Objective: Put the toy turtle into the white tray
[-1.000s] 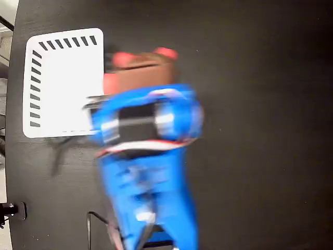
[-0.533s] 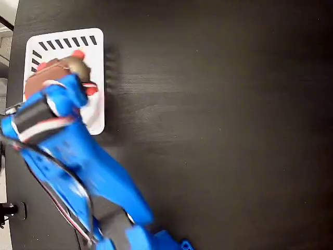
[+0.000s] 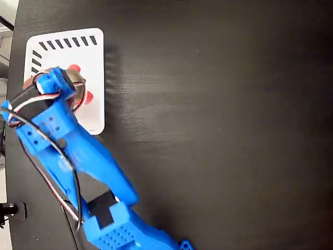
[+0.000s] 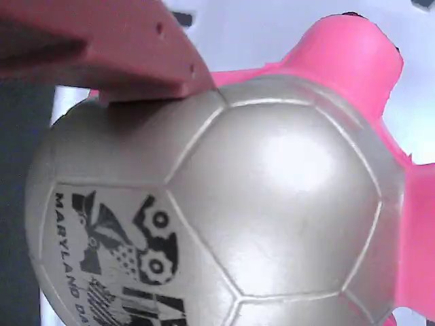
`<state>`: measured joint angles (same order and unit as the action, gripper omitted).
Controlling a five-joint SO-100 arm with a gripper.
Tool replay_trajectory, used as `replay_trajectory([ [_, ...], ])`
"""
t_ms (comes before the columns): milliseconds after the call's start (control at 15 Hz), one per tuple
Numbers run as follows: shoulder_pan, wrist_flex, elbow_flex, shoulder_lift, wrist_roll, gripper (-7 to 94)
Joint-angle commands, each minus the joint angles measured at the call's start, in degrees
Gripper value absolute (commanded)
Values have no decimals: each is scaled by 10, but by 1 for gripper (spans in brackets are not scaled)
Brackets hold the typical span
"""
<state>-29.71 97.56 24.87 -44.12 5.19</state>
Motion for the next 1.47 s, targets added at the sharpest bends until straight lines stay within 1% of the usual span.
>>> replay_trajectory([
  [0,-18,11,-38,-16,18,-1],
  [200,-20,8,-37,-9,20,-1],
  [267,-20,5,-37,-8,19,2],
  [333,-21,4,-37,-5,18,7],
  [400,-21,2,-37,-2,18,15],
  [467,-23,1,-38,5,18,28],
  [533,-27,1,-39,11,18,38],
  [600,-30,1,-36,13,19,44],
  [667,-31,-1,-35,17,23,46],
  [800,-31,-3,-39,22,27,46],
  [1000,-32,-3,-38,30,24,56],
  [1133,-33,-2,-38,30,23,61],
  [1400,-33,11,-33,17,25,61],
])
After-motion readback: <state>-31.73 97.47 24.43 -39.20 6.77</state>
